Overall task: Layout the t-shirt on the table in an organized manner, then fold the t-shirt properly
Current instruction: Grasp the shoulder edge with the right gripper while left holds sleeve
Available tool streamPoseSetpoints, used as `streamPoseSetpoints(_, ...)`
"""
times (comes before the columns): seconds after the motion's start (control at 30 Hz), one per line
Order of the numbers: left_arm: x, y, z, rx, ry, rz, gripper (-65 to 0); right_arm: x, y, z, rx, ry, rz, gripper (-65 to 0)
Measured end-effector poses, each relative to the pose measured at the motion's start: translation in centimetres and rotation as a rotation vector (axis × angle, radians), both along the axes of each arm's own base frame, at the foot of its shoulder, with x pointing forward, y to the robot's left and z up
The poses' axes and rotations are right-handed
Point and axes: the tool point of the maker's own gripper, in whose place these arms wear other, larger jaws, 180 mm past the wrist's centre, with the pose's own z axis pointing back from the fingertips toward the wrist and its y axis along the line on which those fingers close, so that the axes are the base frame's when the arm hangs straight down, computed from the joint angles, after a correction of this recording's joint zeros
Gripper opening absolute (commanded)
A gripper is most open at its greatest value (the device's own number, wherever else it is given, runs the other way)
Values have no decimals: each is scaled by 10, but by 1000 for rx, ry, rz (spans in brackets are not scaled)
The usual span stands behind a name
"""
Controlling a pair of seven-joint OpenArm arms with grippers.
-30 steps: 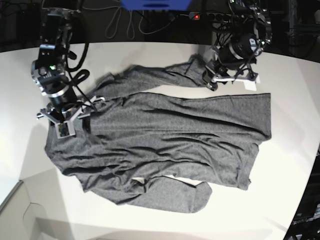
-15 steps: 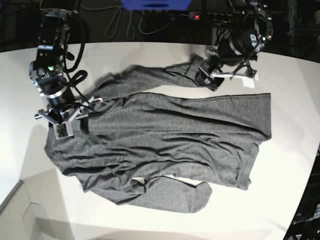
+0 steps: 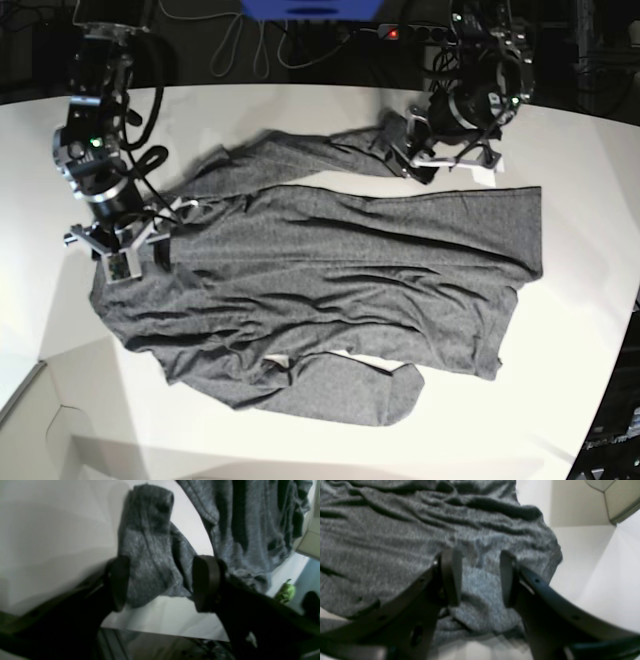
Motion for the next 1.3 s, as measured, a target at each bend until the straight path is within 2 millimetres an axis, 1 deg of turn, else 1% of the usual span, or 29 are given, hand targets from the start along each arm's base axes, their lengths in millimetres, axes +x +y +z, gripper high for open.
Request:
streamPoseSetpoints(0.03,2,1,-3,5,4,-2,-308,1,0,0,2,-1,0,-392)
streamPoseSetpoints(0.07,4,2,-4,11,3,0,-356,0,0,0,1,0,0,-392)
streamPoseSetpoints(0.13,3,5,-9,26,9,1,-486,-1,0,-2,-1,7,-1,-392)
streamPoseSetpoints(0.2,-1,8,-15,30,24,5,-631,-1,0,-2,1,5,-1,-392)
streamPoseSetpoints(0.23,-3,9,-18,31,33,6,-650,-1,0,-2,0,6,-1,-392)
streamPoseSetpoints(0.27,-3,8,-19,19,34,5,-650,-1,-1,-2,-1,8,-1,-392)
streamPoseSetpoints(0.3,-2,7,-21,10,33,4,-636,-1,-2,-2,-5,7,0,-392)
streamPoseSetpoints(0.33,-1,6,-22,4,33,3,-648,0,-2,-1,-9,6,2,-392)
streamPoseSetpoints(0.4,0,6,-22,1,32,3,-650,-1,-5,-1,-15,8,0,-392)
streamPoseSetpoints(0.5,1,11,-9,57,18,2,-650,0,-4,-1,-13,7,1,-392)
streamPoseSetpoints(0.57,6,16,9,81,-28,9,-650,-1,-5,-1,-14,7,0,-392)
streamPoseSetpoints(0.6,14,18,22,92,-72,12,-650,0,-4,-1,-14,6,1,-392)
streamPoseSetpoints(0.67,40,23,53,107,-184,11,-650,-1,-4,-2,-14,10,1,-393)
streamPoseSetpoints(0.7,50,25,62,100,-218,14,-650,-1,-4,-2,-14,10,1,-393)
streamPoseSetpoints(0.77,62,35,71,123,-253,37,-650,-1,-5,-2,-15,7,1,-393)
streamPoseSetpoints(0.87,67,35,75,120,-263,34,-650,-2,-19,0,-21,3,-36,-393)
streamPoseSetpoints(0.9,73,35,80,121,-279,34,-650,-2,-22,1,-23,3,-45,-393)
streamPoseSetpoints(0.97,85,41,93,138,-323,29,-650,-2,-23,-3,-20,12,-47,-393)
streamPoseSetpoints(1.03,94,45,109,160,-377,35,-650,-5,-33,-11,-18,36,-65,-394)
streamPoseSetpoints(1.13,88,49,118,178,-395,11,-650,-10,-51,-23,-27,70,-107,-394)
streamPoseSetpoints(1.17,85,53,116,191,-388,11,-650,-11,-55,-30,-25,89,-119,-395)
streamPoseSetpoints(1.23,74,55,109,159,-358,-4,-650,-10,-59,-39,-13,117,-136,-395)
streamPoseSetpoints(1.27,69,56,106,135,-346,0,-650,-7,-63,-39,-6,112,-147,-391)
streamPoseSetpoints(1.3,63,62,103,124,-333,17,-650,-6,-66,-38,0,104,-157,-390)
